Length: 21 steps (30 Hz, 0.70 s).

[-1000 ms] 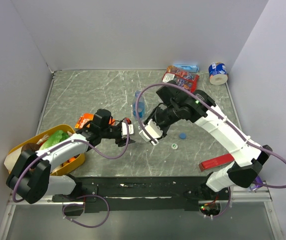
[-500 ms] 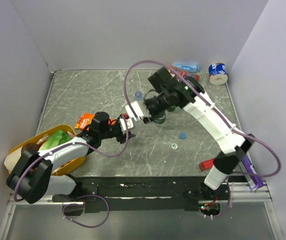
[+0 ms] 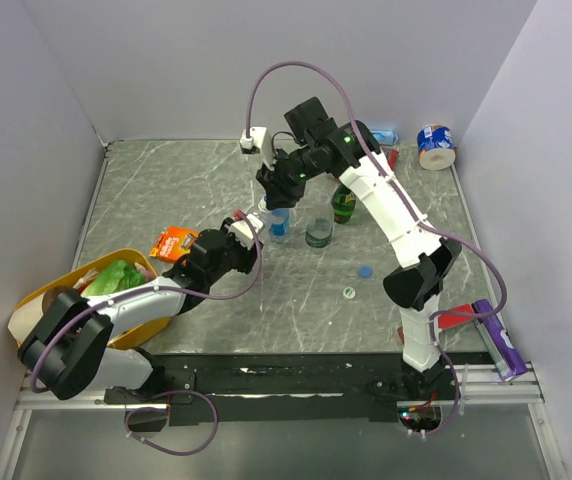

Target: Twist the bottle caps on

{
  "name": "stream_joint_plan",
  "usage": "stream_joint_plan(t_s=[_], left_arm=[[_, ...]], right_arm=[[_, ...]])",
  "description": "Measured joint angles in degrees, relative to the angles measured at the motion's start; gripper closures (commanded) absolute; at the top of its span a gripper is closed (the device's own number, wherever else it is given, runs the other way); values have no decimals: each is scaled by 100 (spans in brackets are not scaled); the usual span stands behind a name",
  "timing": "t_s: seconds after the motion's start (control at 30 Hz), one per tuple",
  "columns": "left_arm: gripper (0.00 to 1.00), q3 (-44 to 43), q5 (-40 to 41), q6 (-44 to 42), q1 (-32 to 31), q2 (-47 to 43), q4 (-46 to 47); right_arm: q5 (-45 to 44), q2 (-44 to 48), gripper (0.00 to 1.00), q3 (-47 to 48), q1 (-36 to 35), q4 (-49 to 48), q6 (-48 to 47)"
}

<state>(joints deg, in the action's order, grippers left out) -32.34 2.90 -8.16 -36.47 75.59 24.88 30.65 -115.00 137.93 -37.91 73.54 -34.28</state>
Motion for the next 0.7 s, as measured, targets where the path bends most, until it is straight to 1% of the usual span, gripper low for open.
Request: stream_joint_plan(t_s=[0.07,0.1,0.17,0.2,0.3,0.43,0.5,0.6,0.7], left_arm=[[99,0,92,98,-35,2,26],[99,0,101,120,-44,2,42],[99,0,103,203,-50,0,68],[99,0,92,223,-50,0,72],[99,0,46,407,-35,-13,208],[99,28,-188,437,13,-153,297],[99,98,-487,385,35,-280,313],[99,212,-1248,90,120,-459,188],[99,275,-2199,-511,186,-603,-192]], right_arm=[[0,-4,74,0,9,-44,177],[-2,-4,66,13,9,-66,223],[2,-4,46,42,9,-94,291],[0,-2,31,42,9,-101,306],[52,20,22,42,-15,59,350],[127,315,21,-208,-20,208,157],[153,719,22,-627,24,227,-140],[105,1478,26,-1250,149,291,-702],[-13,2400,28,-2037,214,286,-1659]])
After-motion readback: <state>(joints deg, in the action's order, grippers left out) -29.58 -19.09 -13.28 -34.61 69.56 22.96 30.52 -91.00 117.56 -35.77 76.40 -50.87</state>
